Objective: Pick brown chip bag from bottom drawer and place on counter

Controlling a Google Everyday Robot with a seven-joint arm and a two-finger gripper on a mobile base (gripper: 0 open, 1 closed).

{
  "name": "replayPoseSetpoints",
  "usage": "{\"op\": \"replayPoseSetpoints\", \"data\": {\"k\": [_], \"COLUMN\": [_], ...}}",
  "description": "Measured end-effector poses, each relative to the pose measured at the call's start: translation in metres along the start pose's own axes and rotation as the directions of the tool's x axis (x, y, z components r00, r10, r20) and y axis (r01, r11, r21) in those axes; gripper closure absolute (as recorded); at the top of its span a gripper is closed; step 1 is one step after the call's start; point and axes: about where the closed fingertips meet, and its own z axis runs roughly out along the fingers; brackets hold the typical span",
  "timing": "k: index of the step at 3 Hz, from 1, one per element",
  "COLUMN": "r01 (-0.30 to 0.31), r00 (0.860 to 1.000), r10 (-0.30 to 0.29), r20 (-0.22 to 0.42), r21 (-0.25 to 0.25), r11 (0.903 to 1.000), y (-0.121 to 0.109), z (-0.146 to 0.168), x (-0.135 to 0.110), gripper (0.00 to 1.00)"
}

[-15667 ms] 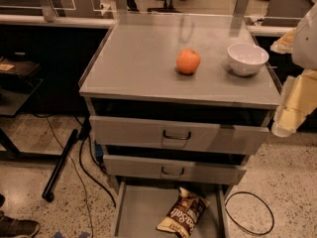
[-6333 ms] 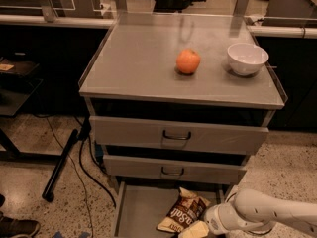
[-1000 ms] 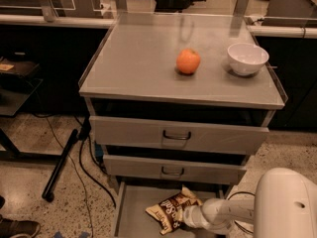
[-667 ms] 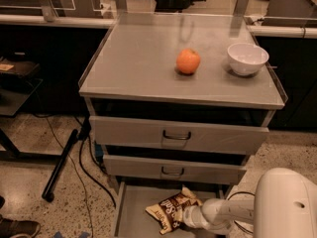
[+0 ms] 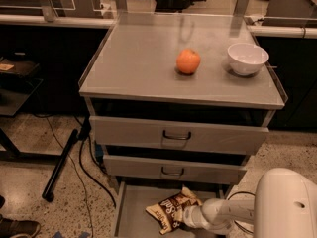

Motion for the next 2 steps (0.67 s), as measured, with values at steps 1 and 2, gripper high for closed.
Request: {"op": "replayPoseSetpoints", "data": {"k": [1, 2], "r01": [0.0, 0.0], "r00": [1.0, 1.0], "r10": [0.0, 0.0], "r20": [0.0, 0.0], "r21": [0.0, 0.0], "r11": [1.0, 1.0], "y": [0.0, 0.0], "z": [0.0, 0.0], "x": [0.0, 0.0], "gripper": [0.58, 0.35]}}
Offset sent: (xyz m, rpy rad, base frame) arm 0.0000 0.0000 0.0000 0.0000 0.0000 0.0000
